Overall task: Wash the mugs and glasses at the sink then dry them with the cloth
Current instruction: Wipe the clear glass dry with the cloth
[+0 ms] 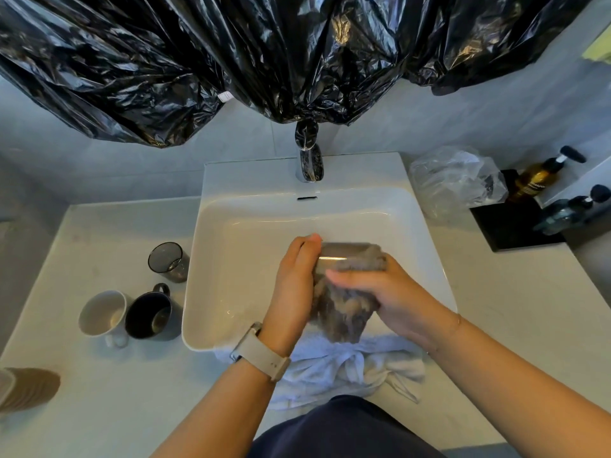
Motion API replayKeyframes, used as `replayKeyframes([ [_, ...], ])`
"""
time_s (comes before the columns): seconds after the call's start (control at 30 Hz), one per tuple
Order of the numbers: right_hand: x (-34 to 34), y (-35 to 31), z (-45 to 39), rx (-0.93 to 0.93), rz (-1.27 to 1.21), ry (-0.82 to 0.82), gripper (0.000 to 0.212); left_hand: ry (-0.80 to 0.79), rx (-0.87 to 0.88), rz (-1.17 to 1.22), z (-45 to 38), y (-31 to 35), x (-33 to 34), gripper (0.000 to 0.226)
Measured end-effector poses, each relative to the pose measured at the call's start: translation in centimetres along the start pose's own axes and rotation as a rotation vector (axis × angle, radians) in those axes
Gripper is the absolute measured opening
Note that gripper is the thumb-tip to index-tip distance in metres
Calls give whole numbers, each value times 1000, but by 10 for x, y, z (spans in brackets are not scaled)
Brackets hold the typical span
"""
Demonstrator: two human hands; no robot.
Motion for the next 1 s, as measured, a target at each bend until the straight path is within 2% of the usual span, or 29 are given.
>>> replayKeyframes([
  [0.07,5,9,-2,207,-398,-2,47,136,231,-210,7,8,-6,41],
  [0.1,7,9,-3,253,-485,-11,51,163,301,-268,10,10,-7,40],
  [0.17,8,7,-5,218,-456,-38,41,163,336,-278,11,9,-9,40],
  [0.23,7,-5,-5,26,-155,-61,17,84,244,-136,5,6,-8,44],
  [0.27,9,-14,-3,-89,47,-80,10,35,129,-31,0,2,-7,48],
  [0.33,13,-21,0,-227,457,-121,18,-54,-133,139,-7,-10,-3,46],
  [0.43,24,-29,7,-472,1039,-252,23,-175,-451,148,-6,-23,1,31],
  [0.5,24,-30,12,-557,1109,-272,27,-193,-476,114,-8,-25,2,34],
  [0.57,17,-28,13,-490,925,-197,18,-135,-399,124,-10,-21,1,37],
  [0.63,11,-22,10,-320,539,-77,1,-65,-284,168,-9,-17,1,44],
  [0.67,8,-18,8,-237,343,19,2,-37,-203,187,-8,-15,2,49],
  [0.73,-2,-3,3,-86,34,200,18,77,11,89,-5,-10,-6,50],
  [0.8,-5,9,-1,38,-173,317,39,220,205,-110,3,-1,-15,40],
  [0.87,-7,17,-2,88,-286,398,46,248,287,-243,5,3,-15,37],
  [0.93,-10,20,-1,36,-271,489,30,240,285,-288,3,2,-15,34],
  [1.0,-10,16,6,-109,-169,555,17,194,208,-203,0,-1,-15,32],
])
Point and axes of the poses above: each hand's wrist, its own z-axis away from the middle knuckle, its own x-axis out of the palm, y = z × x, the point moved 8 cm from there along -z, towards the middle knuckle, and after that the axes turned 10 degrees about -x, right-handed, at the moved point
